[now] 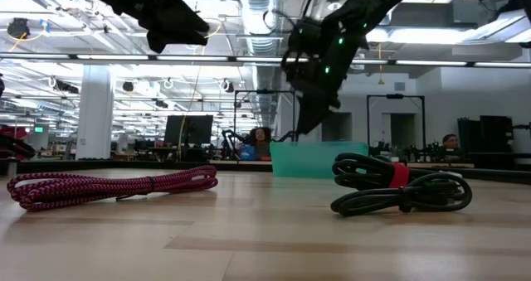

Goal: Pick and place USB-C Cables
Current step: Put the top black charger cable into the light blue bin

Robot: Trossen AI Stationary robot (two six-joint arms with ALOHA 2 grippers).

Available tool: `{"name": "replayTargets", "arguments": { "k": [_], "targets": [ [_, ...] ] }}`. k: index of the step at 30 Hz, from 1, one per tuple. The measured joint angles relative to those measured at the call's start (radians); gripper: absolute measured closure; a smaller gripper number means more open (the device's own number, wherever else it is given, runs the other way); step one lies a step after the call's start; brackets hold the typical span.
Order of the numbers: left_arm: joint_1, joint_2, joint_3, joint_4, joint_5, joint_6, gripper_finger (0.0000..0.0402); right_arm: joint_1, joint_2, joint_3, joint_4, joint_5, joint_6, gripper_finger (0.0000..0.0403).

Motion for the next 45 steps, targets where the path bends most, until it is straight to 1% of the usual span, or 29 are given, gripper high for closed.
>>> {"name": "replayTargets", "arguments": {
  "k": [4,9,14,16,20,24,27,31,35,40,45],
  "targets": [
    [0.0,0.0,0.0,-0.065,0.001,-0.021,0.0231,0.0,-0.093,0.0,-0.005,0.0,0.011,0.0189],
    [0.0,0.0,0.0,-0.158,0.006,-0.049,0.0231,0.0,-0.24,0.0,-0.045,0.0,0.041,0.0195],
    [-0.008,0.0,0.0,-0.195,0.058,-0.108,0.0231,0.02,-0.402,0.0,-0.096,0.001,0.098,0.02],
    [-0.025,0.007,0.0,-0.193,0.062,-0.123,0.0231,0.04,-0.46,0.0,-0.107,0.0,0.139,0.02],
    [-0.069,0.019,0.001,-0.174,0.024,-0.139,0.0231,0.102,-0.549,0.001,-0.121,0.001,0.194,0.02],
    [-0.112,0.038,0.001,-0.16,-0.012,-0.142,0.0231,0.181,-0.599,0.001,-0.123,0.001,0.212,0.0204],
    [-0.126,0.047,0.0,-0.153,-0.019,-0.143,0.0231,0.235,-0.622,0.001,-0.123,0.001,0.215,0.0206],
    [-0.134,0.077,0.0,-0.088,-0.005,-0.131,0.0231,0.301,-0.652,0.001,-0.129,0.001,0.242,0.0209],
    [-0.137,0.155,0.0,0.067,0.005,-0.118,0.0231,0.359,-0.679,0.001,-0.136,0.001,0.302,0.0209],
    [-0.151,0.315,0.001,0.312,0.057,-0.108,0.0231,0.423,-0.69,0.002,-0.178,0.009,0.388,0.0212],
    [-0.173,0.507,0.0,0.529,0.082,-0.089,0.0231,0.488,-0.673,0.0,-0.258,0.06,0.44,0.0219]
  ]
}}
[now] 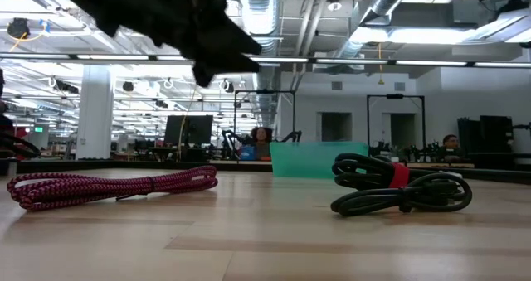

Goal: Pick and place USB-C Cables
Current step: Put the top black charger cable into the light blue bin

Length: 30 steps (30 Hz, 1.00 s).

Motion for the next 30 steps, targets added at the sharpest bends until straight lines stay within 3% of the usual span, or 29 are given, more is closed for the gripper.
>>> {"name": "replayTargets", "arguments": {
  "k": [4,12,20,30],
  "targets": [
    [0.0,0.137,0.035,0.101,0.05,0.032,0.0231,0.049,0.006,0.0,-0.048,0.014,0.039,0.0224],
    [-0.049,0.308,0.232,-0.001,0.052,0.111,0.0231,0.206,0.005,0.0,-0.079,0.16,0.221,0.0227],
    [-0.111,0.355,0.429,-0.193,-0.101,0.196,0.0231,0.375,0.006,0.0,-0.116,0.276,0.329,0.0227],
    [-0.121,0.411,0.436,-0.206,-0.152,0.118,0.0231,0.521,0.009,0.0,-0.116,0.411,0.404,0.0225]
  ]
}}
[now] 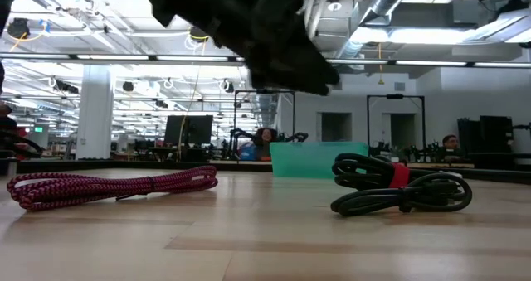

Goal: Pick and place USB-C Cables
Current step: Put the top black charger cable into the light blue bin

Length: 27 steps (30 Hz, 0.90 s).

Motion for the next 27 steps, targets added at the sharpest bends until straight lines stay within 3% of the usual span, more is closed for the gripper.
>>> {"name": "replayTargets", "arguments": {
  "k": [4,12,21,27],
  "targets": [
    [0.0,0.074,0.011,0.085,0.05,0.045,0.023,0.041,-0.001,0.0,-0.004,0.057,-0.001,0.0223],
    [-0.028,0.199,0.106,0.082,0.146,0.091,0.019,0.053,-0.001,0.0,-0.007,0.061,0.009,0.0226],
    [-0.055,0.221,0.151,0.043,0.058,0.164,0.0157,0.053,-0.001,0.0,-0.002,0.066,-0.002,0.0227],
    [-0.037,0.24,0.149,0.024,0.105,0.144,0.0157,0.053,-0.001,0.0,-0.006,0.083,-0.012,0.0225]
  ]
}}
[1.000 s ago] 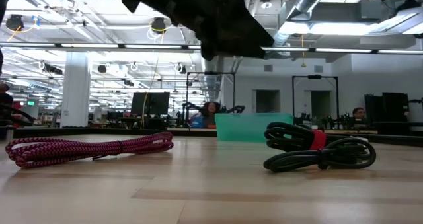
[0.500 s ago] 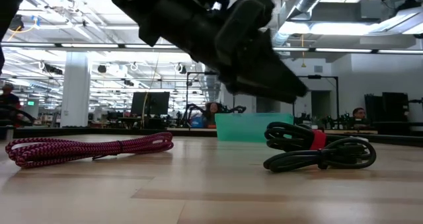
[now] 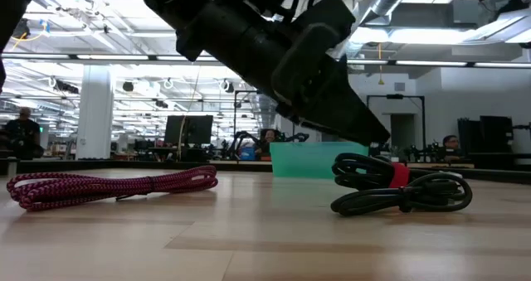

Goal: Pick and place USB-C Cables
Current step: Put the top black charger cable into the light blue bin

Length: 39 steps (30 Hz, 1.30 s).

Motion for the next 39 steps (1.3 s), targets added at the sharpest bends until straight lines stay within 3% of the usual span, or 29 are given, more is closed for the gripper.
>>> {"name": "replayTargets", "arguments": {
  "k": [14,18,24,25,33,39],
  "targets": [
    [0.017,0.099,0.056,-0.089,0.032,-0.001,0.0166,0.0,0.0,0.0,0.008,0.001,0.013,0.0227],
    [0.038,0.101,0.06,-0.119,0.053,-0.021,0.0224,0.0,0.0,0.0,0.007,0.002,0.013,0.023],
    [0.07,0.099,0.062,-0.154,0.122,-0.069,0.0369,0.0,0.0,0.0,0.007,0.004,0.019,0.023],
    [0.074,0.099,0.062,-0.155,0.134,-0.075,0.0378,0.0,0.0,0.0,0.007,0.004,0.019,0.023],
    [0.091,0.039,0.053,-0.211,0.175,-0.057,0.0379,-0.003,0.0,0.0,-0.059,0.012,0.004,0.023],
    [0.109,-0.189,-0.039,-0.222,0.148,-0.057,0.0379,-0.002,0.0,-0.001,-0.078,0.032,0.011,0.023]
  ]
}}
